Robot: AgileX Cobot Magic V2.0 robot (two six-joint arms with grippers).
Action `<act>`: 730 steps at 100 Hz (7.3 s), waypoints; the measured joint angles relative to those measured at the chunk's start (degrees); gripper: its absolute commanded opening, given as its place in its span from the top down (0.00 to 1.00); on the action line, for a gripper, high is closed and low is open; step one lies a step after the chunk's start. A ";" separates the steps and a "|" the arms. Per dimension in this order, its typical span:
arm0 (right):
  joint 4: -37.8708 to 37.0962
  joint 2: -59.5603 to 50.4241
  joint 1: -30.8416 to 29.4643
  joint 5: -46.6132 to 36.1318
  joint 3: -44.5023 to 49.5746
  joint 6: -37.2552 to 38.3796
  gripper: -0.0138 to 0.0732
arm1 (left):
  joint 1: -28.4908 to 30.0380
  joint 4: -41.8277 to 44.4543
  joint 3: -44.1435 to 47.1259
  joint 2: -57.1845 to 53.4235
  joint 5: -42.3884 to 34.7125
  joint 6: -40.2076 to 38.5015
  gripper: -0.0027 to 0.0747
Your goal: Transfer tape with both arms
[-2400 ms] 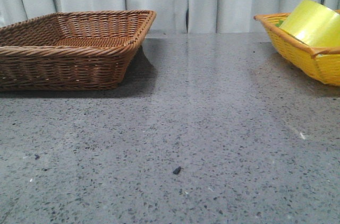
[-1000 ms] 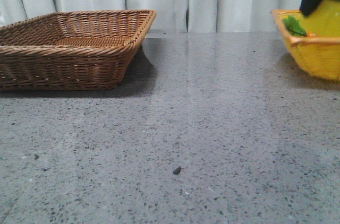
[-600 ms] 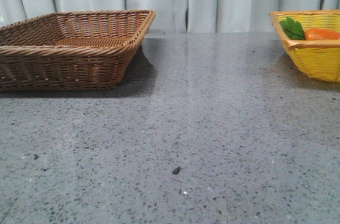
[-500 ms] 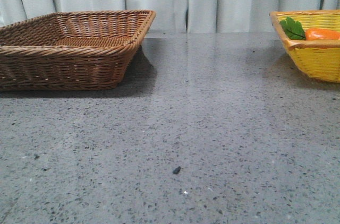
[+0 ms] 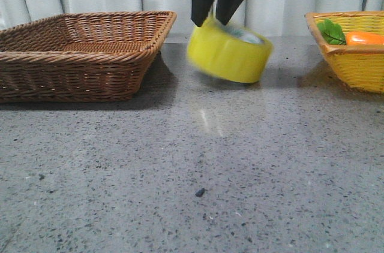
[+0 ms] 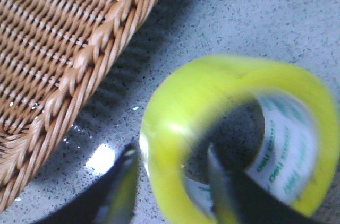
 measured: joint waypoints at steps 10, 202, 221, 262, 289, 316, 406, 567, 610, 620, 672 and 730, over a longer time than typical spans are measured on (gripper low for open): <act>0.10 -2.40 0.00 2.47 0.00 0.09 0.46 | 0.00 -1.10 -1.33 0.00 0.13 0.05 0.50; 1.38 -90.79 0.04 -14.83 50.25 -0.89 0.92 | -20.55 -6.12 -64.32 85.97 3.69 15.50 0.39; 1.38 -90.79 0.04 -14.83 50.25 -0.89 0.92 | -20.55 -5.75 -64.32 87.87 2.53 15.50 0.86; 0.95 -90.76 0.04 -14.83 50.25 -0.89 0.92 | -20.67 -5.37 -74.53 86.85 6.05 16.02 0.99; 0.82 -90.67 0.04 -14.94 50.25 -0.89 0.92 | -16.32 -0.24 -83.89 73.92 8.39 15.68 0.99; 0.82 -90.67 0.04 -15.04 50.25 -0.89 0.92 | -1.88 9.73 -79.76 70.84 24.59 11.27 0.99; -3.41 -105.02 0.04 -13.70 58.56 -0.89 0.92 | 2.32 -0.06 -26.30 27.05 -6.71 14.51 0.83; -11.38 -105.85 0.04 -17.77 63.73 -0.89 0.92 | 2.32 18.66 29.51 -26.56 -23.59 -2.28 0.99; -11.38 -105.85 0.04 -17.81 63.73 -0.89 0.92 | 2.32 18.67 29.58 -27.21 -12.58 -6.01 0.99; -11.38 -105.85 0.04 -17.81 63.73 -0.89 0.92 | 2.32 18.67 29.58 -27.21 -12.58 -6.01 0.99; -11.38 -105.85 0.04 -17.81 63.73 -0.89 0.92 | 2.32 18.59 29.58 -27.21 -12.56 -6.05 0.99; -9.16 -105.85 -18.68 -37.74 86.74 -0.89 0.92 | 2.32 18.59 29.58 -27.21 -12.46 -6.05 0.99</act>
